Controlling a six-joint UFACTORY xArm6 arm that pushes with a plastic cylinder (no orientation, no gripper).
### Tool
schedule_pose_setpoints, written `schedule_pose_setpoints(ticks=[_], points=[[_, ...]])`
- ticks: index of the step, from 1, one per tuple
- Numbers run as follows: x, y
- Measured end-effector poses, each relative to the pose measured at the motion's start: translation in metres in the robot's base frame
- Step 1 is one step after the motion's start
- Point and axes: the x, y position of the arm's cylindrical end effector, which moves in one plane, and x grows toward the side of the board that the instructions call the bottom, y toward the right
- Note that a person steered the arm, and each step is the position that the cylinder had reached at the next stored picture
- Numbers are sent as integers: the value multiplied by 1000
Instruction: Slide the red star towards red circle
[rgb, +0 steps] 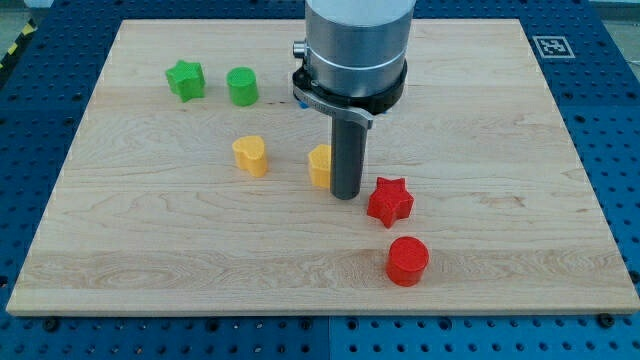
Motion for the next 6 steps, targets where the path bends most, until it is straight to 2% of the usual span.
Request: schedule_pose_setpoints(ticks=[1, 3, 6], points=[[-1, 0], [39, 34], [71, 60]])
